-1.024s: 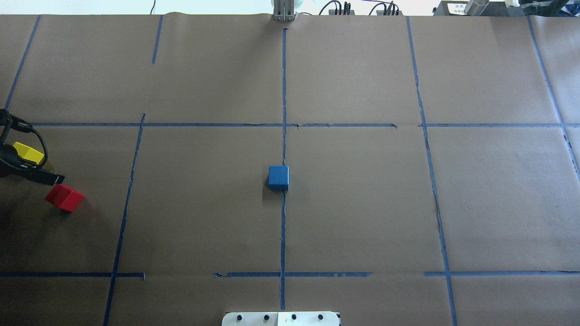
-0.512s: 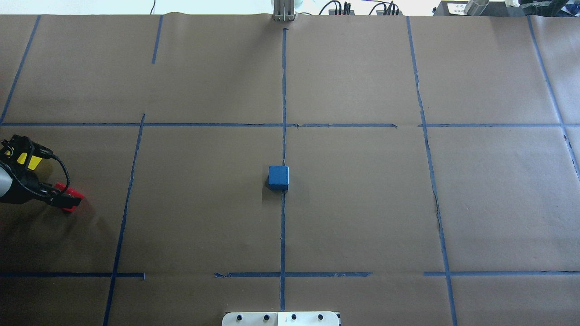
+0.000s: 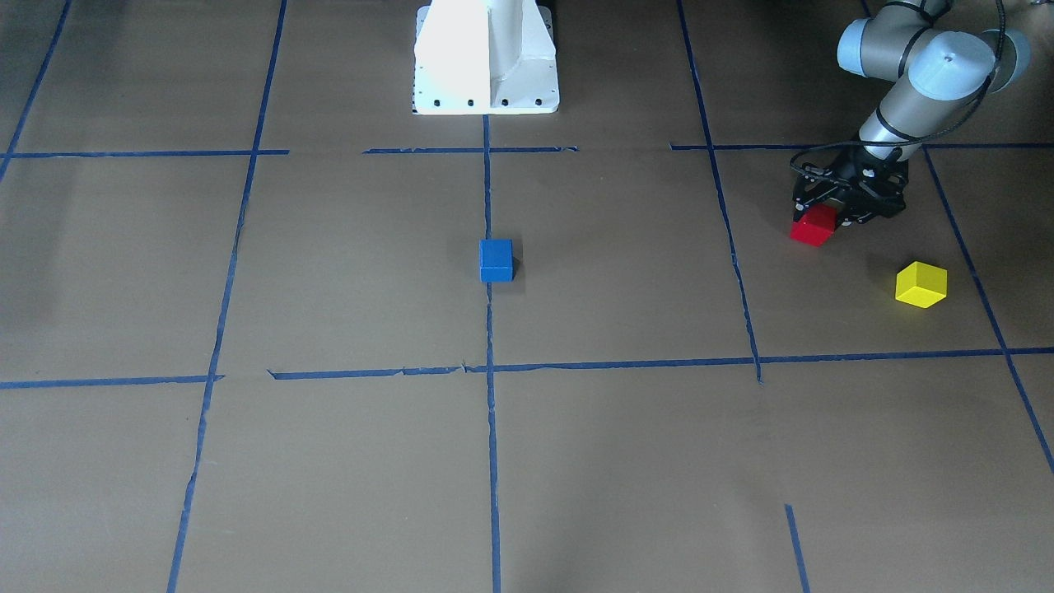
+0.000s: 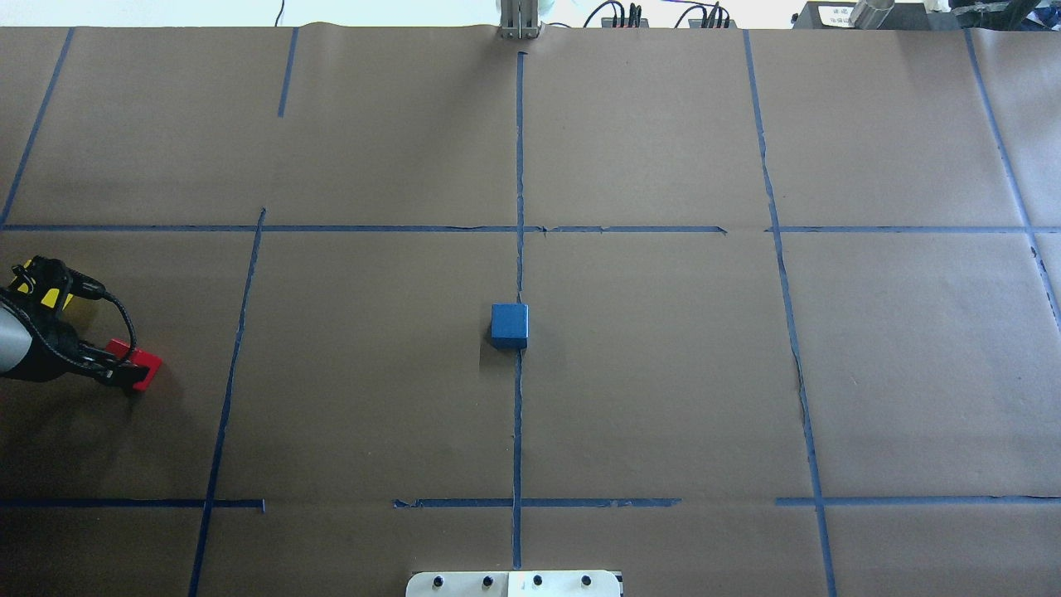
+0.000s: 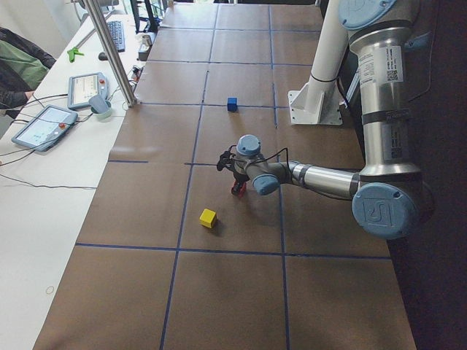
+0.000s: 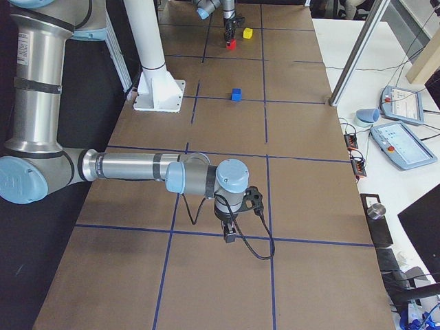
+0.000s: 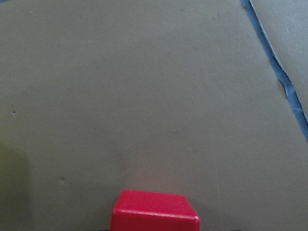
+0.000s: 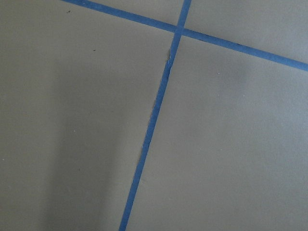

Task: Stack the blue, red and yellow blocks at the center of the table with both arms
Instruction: 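Carry the red cube with the left gripper above the blue cube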

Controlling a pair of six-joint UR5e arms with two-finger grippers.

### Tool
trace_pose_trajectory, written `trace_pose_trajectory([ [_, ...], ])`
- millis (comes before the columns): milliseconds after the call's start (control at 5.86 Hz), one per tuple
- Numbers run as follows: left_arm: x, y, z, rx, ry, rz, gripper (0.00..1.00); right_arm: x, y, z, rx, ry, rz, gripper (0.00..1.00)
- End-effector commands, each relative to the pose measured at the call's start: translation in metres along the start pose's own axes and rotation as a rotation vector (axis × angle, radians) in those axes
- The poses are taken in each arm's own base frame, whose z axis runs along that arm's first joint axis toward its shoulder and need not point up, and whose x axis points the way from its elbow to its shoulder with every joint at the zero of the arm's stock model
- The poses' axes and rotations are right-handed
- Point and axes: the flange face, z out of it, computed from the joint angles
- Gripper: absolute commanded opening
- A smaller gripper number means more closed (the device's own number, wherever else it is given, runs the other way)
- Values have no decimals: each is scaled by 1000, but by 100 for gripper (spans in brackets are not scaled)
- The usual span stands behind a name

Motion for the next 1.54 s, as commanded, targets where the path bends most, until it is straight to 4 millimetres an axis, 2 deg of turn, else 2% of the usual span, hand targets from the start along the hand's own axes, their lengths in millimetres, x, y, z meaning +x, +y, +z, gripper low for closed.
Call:
trace_pose_trajectory([
  [0, 9, -8, -4, 16, 13, 8, 24, 0, -1, 0, 0, 0, -1, 100],
  [171, 26, -17, -18, 36, 36, -21, 21, 0, -1, 0, 0, 0, -1, 100],
  [341, 76, -60, -40, 17, 25, -104, 20, 0, -1, 0, 0, 0, -1, 100],
  [512, 161, -121, -61, -41, -1, -176, 20, 0, -1, 0, 0, 0, -1, 100],
  [683, 266, -160, -66, -126, -12, -219, 20, 0, -1, 0, 0, 0, -1, 100],
  [854, 338, -190, -74, -128, -2, -284, 19, 0, -1, 0, 0, 0, -1, 100],
  [1024, 399, -225, -63, -127, 9, -336, 19, 0, -1, 0, 0, 0, 1, 100],
  [1195, 450, -258, -49, -93, -19, -368, 19, 0, -1, 0, 0, 0, 1, 100],
  [1366, 483, -272, -31, -109, -41, -390, 19, 1, -1, 1, -1, 0, 2, 100],
])
